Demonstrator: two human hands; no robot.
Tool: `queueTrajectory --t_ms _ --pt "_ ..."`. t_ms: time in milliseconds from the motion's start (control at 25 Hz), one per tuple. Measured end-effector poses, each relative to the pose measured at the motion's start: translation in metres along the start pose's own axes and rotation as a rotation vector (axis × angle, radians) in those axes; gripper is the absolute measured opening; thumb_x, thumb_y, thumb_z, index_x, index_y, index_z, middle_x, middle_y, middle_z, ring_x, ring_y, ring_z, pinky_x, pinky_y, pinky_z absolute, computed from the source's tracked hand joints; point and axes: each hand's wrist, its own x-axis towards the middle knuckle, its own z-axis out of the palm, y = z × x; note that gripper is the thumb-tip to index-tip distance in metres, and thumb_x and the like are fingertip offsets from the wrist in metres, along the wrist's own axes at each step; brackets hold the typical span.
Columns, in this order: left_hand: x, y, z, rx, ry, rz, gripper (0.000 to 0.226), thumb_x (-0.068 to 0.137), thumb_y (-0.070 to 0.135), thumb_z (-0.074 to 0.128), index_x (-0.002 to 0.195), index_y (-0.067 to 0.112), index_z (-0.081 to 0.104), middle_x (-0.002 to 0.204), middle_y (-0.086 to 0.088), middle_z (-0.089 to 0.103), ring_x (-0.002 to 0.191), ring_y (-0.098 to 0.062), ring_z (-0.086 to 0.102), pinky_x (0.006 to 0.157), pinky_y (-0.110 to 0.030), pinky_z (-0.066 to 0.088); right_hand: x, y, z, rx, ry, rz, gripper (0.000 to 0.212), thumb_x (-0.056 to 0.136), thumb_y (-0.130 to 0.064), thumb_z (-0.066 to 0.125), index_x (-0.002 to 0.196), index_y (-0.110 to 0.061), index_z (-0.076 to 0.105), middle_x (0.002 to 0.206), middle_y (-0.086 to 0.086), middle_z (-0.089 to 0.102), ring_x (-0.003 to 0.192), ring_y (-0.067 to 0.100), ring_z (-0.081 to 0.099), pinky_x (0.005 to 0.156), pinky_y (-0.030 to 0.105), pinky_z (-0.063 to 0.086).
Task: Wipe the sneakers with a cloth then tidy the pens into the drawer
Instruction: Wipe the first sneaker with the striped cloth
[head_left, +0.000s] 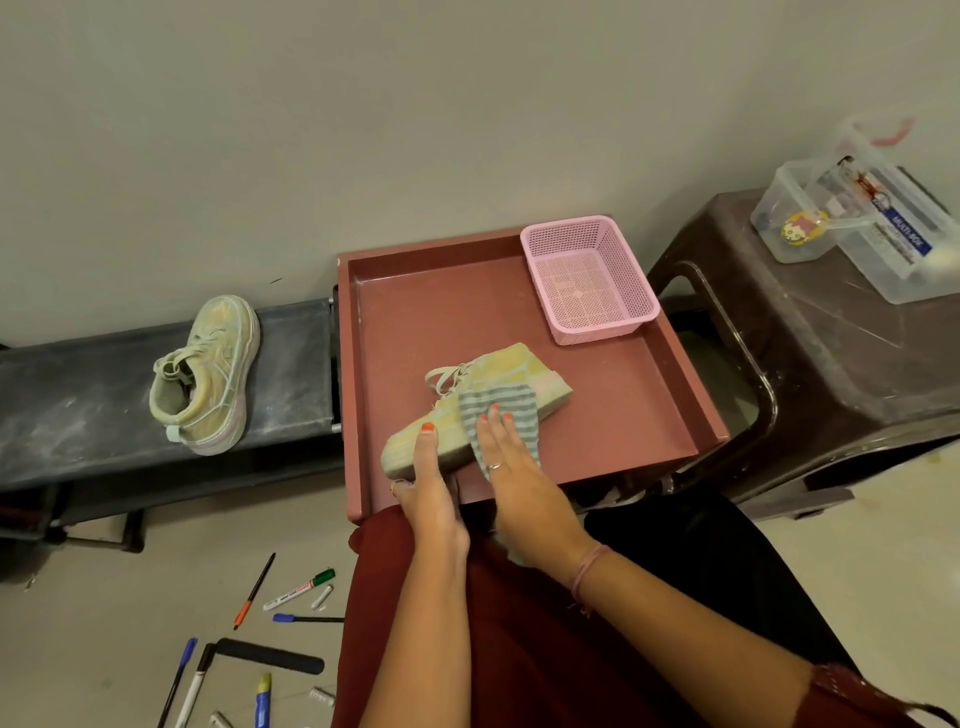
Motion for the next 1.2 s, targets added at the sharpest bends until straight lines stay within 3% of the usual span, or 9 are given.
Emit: queueTrajectory --t_ms 120,280,520,600,720,800,880,1000,1200 --pt "-0.002 0.001 -0.001 -0.010 0.017 -0.046 0.053 0.085 0.029 0.071 0.131 0.014 0.048 0.122 -0.001 0.064 0.111 -0.014 0.062 0.098 -0.033 0.047 0.002 0.044 -0.001 -0.229 0.034 -0.034 0.062 0.084 -0.001 0.026 0.145 -0.003 0.032 0.151 0.015 0.032 0.139 0.025 0.035 0.105 0.040 0.042" --pt "-0.004 0.001 0.003 -0.026 0.015 -0.088 0.049 0.085 0.029 0.071 0.125 0.018 0.045 0.119 0.003 0.062 0.116 -0.014 0.057 0.106 -0.036 0.042 0.013 0.050 -0.003 -0.254 0.074 0.058 0.056 0.091 -0.008 0.023 0.147 -0.004 0.028 0.154 0.013 0.028 0.140 0.026 0.032 0.108 0.043 0.039" --pt "-0.003 -0.001 0.001 -0.041 -0.007 -0.061 0.056 0.084 0.028 0.073 0.131 0.016 0.045 0.123 0.000 0.063 0.115 -0.015 0.060 0.105 -0.038 0.044 0.029 0.021 0.006 -0.148 0.067 0.315 0.058 0.086 -0.008 0.020 0.140 0.001 0.041 0.147 0.021 0.038 0.135 0.033 0.040 0.104 0.046 0.040" --pt "-0.002 -0.003 0.001 -0.013 -0.017 -0.013 0.058 0.082 0.028 0.076 0.131 0.015 0.049 0.123 -0.002 0.065 0.113 -0.016 0.063 0.105 -0.041 0.046 0.024 0.015 0.006 -0.171 0.082 0.352 0.058 0.088 -0.004 0.017 0.145 0.005 0.028 0.152 0.026 0.022 0.141 0.038 0.024 0.112 0.048 0.031" --pt "-0.001 -0.006 0.002 -0.025 -0.001 0.017 0.052 0.083 0.026 0.075 0.127 0.010 0.053 0.120 -0.008 0.067 0.109 -0.022 0.066 0.100 -0.046 0.049 0.013 -0.012 0.001 0.021 -0.098 0.236 0.066 0.090 0.006 0.024 0.149 0.001 -0.004 0.157 0.018 -0.013 0.145 0.030 -0.014 0.120 0.037 -0.002" --pt "0.001 -0.007 0.001 -0.018 0.008 0.016 0.058 0.078 0.032 0.078 0.125 0.008 0.055 0.118 -0.010 0.068 0.107 -0.026 0.067 0.098 -0.049 0.050 0.006 -0.022 -0.004 0.140 -0.092 0.151 0.075 0.086 0.013 0.029 0.150 -0.005 -0.005 0.157 0.009 -0.016 0.145 0.020 -0.018 0.117 0.026 -0.008" --pt "0.003 -0.007 -0.002 -0.006 -0.003 0.013 0.066 0.074 0.036 0.079 0.127 0.008 0.053 0.119 -0.009 0.068 0.108 -0.024 0.066 0.099 -0.048 0.050 -0.001 -0.009 -0.004 0.139 -0.040 0.094 0.076 0.083 0.014 0.030 0.151 -0.005 0.003 0.159 0.008 -0.006 0.147 0.019 -0.006 0.118 0.023 0.002" --pt "0.000 -0.006 -0.002 -0.012 0.012 -0.012 0.053 0.081 0.030 0.075 0.127 0.017 0.051 0.121 -0.001 0.065 0.110 -0.016 0.063 0.104 -0.038 0.047 0.000 0.037 0.007 -0.189 0.112 -0.034 0.059 0.087 0.000 0.025 0.145 0.002 0.030 0.152 0.019 0.029 0.140 0.028 0.031 0.111 0.035 0.035" --pt "-0.008 -0.001 0.002 -0.028 0.018 -0.073 0.048 0.084 0.030 0.072 0.125 0.020 0.049 0.118 0.005 0.062 0.110 -0.009 0.059 0.099 -0.031 0.045 0.013 0.049 0.012 -0.263 0.107 0.028 0.056 0.091 -0.008 0.018 0.145 0.001 0.028 0.152 0.018 0.030 0.139 0.030 0.033 0.108 0.040 0.039"
